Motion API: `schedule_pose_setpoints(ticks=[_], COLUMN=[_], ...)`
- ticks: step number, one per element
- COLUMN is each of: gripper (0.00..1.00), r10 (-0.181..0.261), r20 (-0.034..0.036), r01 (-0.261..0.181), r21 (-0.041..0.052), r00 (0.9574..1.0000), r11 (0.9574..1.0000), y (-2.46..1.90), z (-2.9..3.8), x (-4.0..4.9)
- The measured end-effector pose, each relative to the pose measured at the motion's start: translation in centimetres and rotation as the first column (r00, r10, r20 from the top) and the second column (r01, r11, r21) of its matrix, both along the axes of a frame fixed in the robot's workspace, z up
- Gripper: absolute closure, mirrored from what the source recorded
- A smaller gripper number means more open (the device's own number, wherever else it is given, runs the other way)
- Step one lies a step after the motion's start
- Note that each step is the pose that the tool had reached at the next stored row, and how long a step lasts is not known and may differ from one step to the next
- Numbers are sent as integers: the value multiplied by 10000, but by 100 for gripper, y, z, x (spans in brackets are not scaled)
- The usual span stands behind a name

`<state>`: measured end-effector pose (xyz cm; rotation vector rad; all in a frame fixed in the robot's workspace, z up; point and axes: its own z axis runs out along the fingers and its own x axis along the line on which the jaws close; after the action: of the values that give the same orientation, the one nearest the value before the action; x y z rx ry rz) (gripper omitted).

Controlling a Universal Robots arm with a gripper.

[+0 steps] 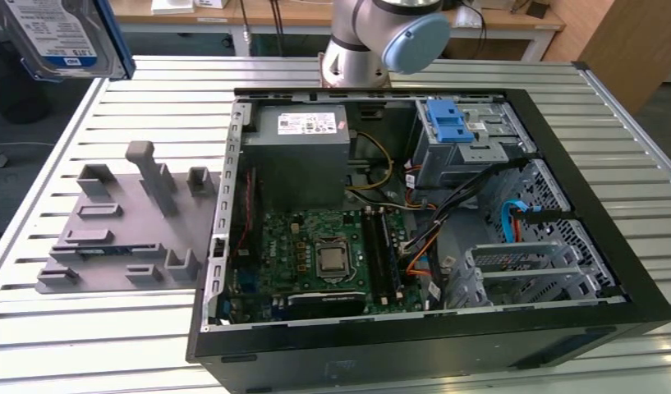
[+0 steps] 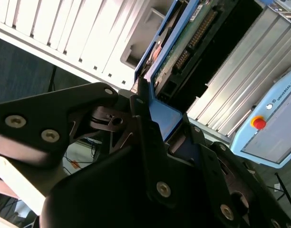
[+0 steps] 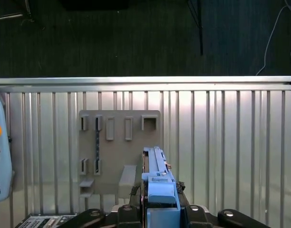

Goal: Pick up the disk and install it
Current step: 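Pick up the disk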

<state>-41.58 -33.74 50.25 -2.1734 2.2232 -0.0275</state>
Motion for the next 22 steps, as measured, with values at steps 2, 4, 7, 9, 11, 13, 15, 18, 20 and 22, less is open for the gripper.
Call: schedule_pose_setpoints(ticks=[2, 4, 7, 9, 11, 13, 15, 18, 20, 22], gripper=[64, 64, 64, 64, 64, 64, 64, 64, 64, 64], r10=[0, -1, -1, 0, 0, -1, -2, -4, -5, -6], r20=[1, 0, 2, 0, 1, 1, 1, 1, 1, 0], r01=[0, 1, 1, 0, 0, 1, 2, 4, 5, 6], r21=[2, 2, 4, 4, 5, 5, 5, 5, 5, 5], r00=[10000, 10000, 10000, 10000, 10000, 10000, 10000, 10000, 10000, 10000], r11=[10000, 10000, 10000, 10000, 10000, 10000, 10000, 10000, 10000, 10000], y=[-73, -83, -94, -105, -125, -152, -181, -224, -252, -282], z=[0, 0, -1, 0, -1, 0, 0, -1, 0, 0], x=[61, 129, 245, 308, 339, 355, 369, 389, 404, 417])
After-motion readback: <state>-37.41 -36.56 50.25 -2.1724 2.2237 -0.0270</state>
